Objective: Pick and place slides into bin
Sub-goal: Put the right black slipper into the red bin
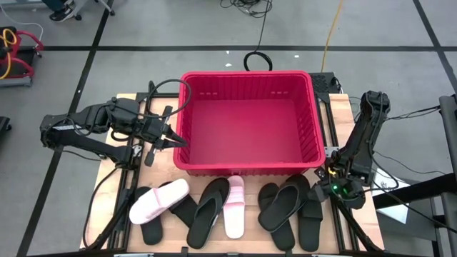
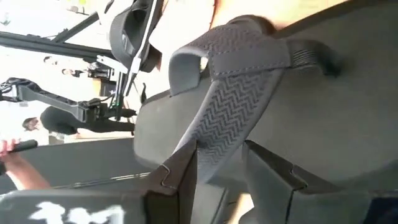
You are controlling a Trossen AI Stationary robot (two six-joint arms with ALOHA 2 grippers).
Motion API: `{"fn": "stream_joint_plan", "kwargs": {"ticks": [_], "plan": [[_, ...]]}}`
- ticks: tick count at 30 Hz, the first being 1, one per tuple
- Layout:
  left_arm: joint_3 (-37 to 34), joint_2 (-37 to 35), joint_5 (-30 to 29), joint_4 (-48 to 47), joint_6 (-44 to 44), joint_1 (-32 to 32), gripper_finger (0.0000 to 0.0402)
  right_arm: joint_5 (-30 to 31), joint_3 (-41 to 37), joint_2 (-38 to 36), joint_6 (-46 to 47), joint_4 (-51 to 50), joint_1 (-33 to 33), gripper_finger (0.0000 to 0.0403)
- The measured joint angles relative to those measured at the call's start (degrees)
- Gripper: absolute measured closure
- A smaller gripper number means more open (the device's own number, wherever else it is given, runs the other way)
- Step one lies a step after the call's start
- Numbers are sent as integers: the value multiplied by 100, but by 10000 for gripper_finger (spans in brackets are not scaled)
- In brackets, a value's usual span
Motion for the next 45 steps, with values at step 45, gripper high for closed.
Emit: {"fn": "stream_joint_plan", "kwargs": {"ticks": [45], "plan": [[0,-2,0,0,0,2,371,573,-916,-2,-2034,2991,-63,305]]}}
